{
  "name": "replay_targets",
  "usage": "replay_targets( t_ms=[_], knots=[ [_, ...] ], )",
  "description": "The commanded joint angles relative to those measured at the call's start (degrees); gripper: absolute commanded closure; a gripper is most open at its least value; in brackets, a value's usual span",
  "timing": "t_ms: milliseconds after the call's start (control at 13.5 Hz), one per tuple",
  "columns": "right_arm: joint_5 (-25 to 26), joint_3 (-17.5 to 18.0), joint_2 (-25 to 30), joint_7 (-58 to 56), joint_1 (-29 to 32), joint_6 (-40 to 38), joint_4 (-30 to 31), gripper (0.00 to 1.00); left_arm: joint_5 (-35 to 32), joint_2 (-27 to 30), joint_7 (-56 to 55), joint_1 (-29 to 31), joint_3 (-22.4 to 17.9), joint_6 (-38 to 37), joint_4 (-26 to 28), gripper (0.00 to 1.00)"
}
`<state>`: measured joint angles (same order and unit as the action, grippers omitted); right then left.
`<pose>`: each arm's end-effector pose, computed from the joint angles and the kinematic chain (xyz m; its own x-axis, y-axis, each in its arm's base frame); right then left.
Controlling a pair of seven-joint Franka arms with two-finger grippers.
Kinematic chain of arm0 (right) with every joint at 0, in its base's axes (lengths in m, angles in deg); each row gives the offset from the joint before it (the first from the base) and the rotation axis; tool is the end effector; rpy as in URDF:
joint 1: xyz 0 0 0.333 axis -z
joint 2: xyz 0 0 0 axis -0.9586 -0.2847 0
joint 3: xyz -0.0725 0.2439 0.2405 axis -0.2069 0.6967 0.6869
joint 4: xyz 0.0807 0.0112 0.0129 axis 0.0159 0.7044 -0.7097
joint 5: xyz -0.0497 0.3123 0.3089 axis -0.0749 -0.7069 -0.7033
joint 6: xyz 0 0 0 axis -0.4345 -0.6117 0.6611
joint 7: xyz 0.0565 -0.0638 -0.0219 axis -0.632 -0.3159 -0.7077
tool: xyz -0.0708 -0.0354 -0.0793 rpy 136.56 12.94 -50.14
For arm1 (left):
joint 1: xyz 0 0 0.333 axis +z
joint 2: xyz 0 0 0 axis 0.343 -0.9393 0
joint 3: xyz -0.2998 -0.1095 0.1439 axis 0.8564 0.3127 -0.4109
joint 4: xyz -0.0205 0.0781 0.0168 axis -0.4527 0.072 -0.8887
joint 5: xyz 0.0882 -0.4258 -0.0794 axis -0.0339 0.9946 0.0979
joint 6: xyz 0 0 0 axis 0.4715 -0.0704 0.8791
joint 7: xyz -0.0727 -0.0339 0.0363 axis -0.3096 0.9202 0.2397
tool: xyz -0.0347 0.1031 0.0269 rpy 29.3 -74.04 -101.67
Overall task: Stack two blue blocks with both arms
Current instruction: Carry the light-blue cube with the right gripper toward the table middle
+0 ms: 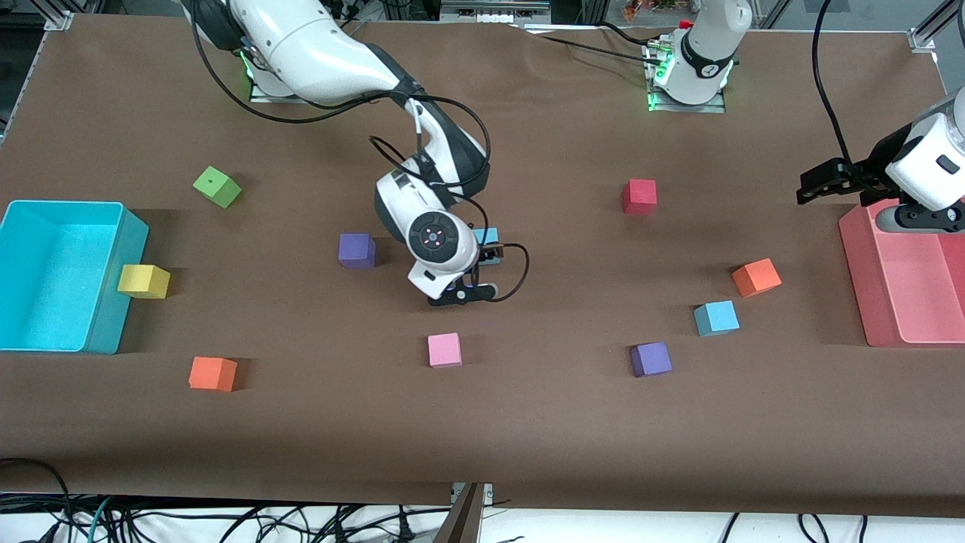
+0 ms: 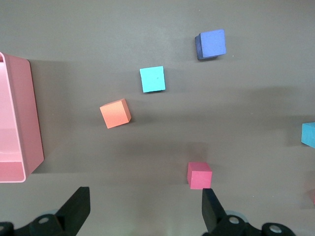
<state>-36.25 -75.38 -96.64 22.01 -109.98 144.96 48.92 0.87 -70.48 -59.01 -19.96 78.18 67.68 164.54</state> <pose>0.6333 0.5169 0.2612 0.9516 0.1811 -0.2483 0.1569 -0.9810 -0.1143 0.6225 -0.0143 0.6105 0.9917 0.0172 -0.1272 0.0215 -0.9992 0.0331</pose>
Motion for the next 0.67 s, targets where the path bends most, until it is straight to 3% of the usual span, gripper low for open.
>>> replay_targets(
  t_ms=[0,370,519,593],
  knots=[
    [-0.9,0.5,3.0,-7.1,1.4,-3.5,0.8,0.00,-0.5,0.5,-0.6,0.4,0.3,0.8,0.8,0.00],
    [-2.7,0.7,5.2,-25.8,7.3,-4.8,1.6,0.00,-3.1,0.3,-0.1,-0.2,0.4,3.0,0.8,0.00],
    [-4.5,0.7,8.9,-32.8,8.3,-3.7,6.6,0.00,-3.1,0.3,-0.1,-0.2,0.4,2.9,0.9,0.00],
    [-8.1,0.5,10.7,-38.0,9.4,-1.3,10.1,0.00,-3.1,0.3,-0.2,-0.2,0.4,2.9,0.9,0.00]
  ],
)
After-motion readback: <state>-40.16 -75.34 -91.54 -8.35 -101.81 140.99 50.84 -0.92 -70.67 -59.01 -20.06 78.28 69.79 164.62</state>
